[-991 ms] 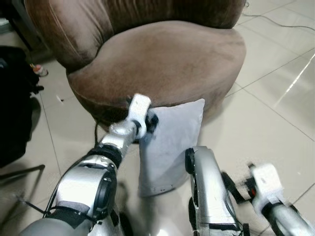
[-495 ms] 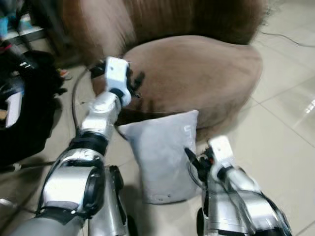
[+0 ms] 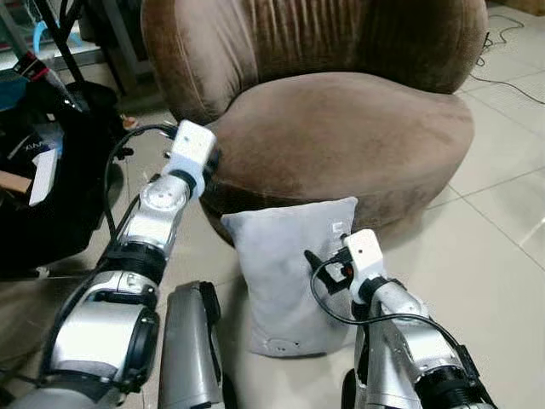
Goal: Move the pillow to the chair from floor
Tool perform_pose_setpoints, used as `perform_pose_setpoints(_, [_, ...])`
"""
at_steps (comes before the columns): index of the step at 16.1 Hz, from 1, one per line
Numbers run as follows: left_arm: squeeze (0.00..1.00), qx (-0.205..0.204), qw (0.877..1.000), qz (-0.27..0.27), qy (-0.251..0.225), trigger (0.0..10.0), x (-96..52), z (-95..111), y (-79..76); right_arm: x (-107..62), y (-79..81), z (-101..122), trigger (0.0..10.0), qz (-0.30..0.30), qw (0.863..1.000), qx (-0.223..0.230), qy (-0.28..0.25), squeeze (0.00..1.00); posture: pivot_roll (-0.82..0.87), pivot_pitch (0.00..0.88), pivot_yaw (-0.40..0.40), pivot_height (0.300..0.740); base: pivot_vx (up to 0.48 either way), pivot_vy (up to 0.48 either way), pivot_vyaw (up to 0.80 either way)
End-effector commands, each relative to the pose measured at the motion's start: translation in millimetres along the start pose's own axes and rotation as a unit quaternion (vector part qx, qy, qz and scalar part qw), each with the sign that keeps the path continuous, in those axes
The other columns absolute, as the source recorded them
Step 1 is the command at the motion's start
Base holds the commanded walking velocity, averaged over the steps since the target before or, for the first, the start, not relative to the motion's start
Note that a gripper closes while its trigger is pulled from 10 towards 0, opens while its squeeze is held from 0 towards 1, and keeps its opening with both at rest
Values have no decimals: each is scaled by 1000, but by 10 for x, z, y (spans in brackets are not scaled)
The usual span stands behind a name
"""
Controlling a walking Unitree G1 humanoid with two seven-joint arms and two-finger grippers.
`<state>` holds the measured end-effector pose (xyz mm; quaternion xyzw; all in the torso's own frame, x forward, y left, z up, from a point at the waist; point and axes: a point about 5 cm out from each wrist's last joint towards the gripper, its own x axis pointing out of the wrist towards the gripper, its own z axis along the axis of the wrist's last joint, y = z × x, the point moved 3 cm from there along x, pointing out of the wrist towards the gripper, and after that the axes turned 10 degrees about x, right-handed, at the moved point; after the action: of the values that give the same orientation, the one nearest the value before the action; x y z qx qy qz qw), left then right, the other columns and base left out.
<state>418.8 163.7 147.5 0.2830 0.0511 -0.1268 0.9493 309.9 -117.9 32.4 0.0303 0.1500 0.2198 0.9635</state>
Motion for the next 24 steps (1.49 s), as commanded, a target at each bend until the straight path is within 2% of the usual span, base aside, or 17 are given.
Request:
perform_pose_setpoints(1, [1000, 28, 999, -29, 4, 10000, -6, -34, -48, 4, -20, 29, 10000, -5, 1000, 0, -9, 0, -135, 0, 120, 386, 0, 0, 0])
perform_pose_setpoints(2, [1000, 75, 994, -77, 17, 10000, -5, -92, -145, -20, -80, 41, 10000, -21, 1000, 2, -18, 0, -166, 0, 156, 386, 0, 0, 0])
perform_pose_setpoints(3, [1000, 75, 994, -77, 17, 10000, -5, -92, -145, -20, -80, 41, 10000, -21, 1000, 2, -18, 0, -166, 0, 156, 386, 0, 0, 0])
perform_pose_setpoints(4, [1000, 111, 987, -112, 36, 10000, -9, -158, -190, -62, -130, 44, 10000, -35, 999, 1, -26, 0, -195, 0, 182, 386, 0, 0, 0])
perform_pose_setpoints(7, [1000, 147, 978, -128, 71, 10000, -5, -260, -220, -214, -252, 109, 10000, -47, 998, -25, -33, 0, -230, 0, 201, 386, 0, 0, 0])
perform_pose_setpoints(8, [1000, 160, 972, -148, 89, 10000, -22, -347, -324, -399, -386, 348, 10000, -17, 997, -62, -30, 0, -265, 0, 205, 386, 0, 0, 0])
perform_pose_setpoints(9, [1000, 169, 965, -173, 101, 10000, -41, -415, -453, -623, -466, 587, 10000, 37, 996, -86, -7, 0, -291, 0, 201, 386, 0, 0, 0])
perform_pose_setpoints(11, [1000, 174, 961, -187, 110, 10000, -53, -460, -571, -844, -488, 795, 10000, 93, 989, -110, 21, 0, -307, 0, 193, 386, 0, 0, 0])
perform_pose_setpoints(12, [1000, 176, 959, -193, 112, 10000, -54, -467, -617, -904, -508, 863, 10000, 101, 987, -122, 26, 0, -328, 0, 179, 386, 0, 0, 0])
perform_pose_setpoints(13, [1000, 175, 956, -207, 115, 10000, -48, -460, -771, -1098, -504, 1091, 10000, 140, 977, -155, 45, 0, -354, 0, 156, 386, 0, 0, 0])
perform_pose_setpoints(14, [1000, 175, 956, -207, 115, 10000, -48, -460, -771, -1098, -504, 1091, 10000, 140, 977, -155, 45, 0, -354, 0, 156, 386, 0, 0, 0])
perform_pose_setpoints(16, [1000, 163, 955, -218, 122, 10000, -55, -467, -921, -1308, -493, 1199, 10000, 160, 967, -177, 90, 0, -386, 0, 122, 386, 0, 0, 0])
perform_pose_setpoints(19, [1000, 146, 958, -207, 133, 10000, -52, -476, -1007, -1480, -462, 1351, 10000, 171, 964, -171, 113, 0, -424, 6, 75, 386, 0, 0, 0])
perform_pose_setpoints(22, [1000, 161, 949, -217, 161, 10000, -101, -585, -1075, -1589, -420, 1343, 10000, 171, 963, -161, 132, 0, -445, 36, 54, 386, 0, 0, 0])
perform_pose_setpoints(24, [1000, 176, 943, -217, 179, 10000, -143, -680, -1088, -1776, -436, 1539, 10000, 171, 959, -174, 142, 0, -496, 75, 33, 386, 0, 0, 0])
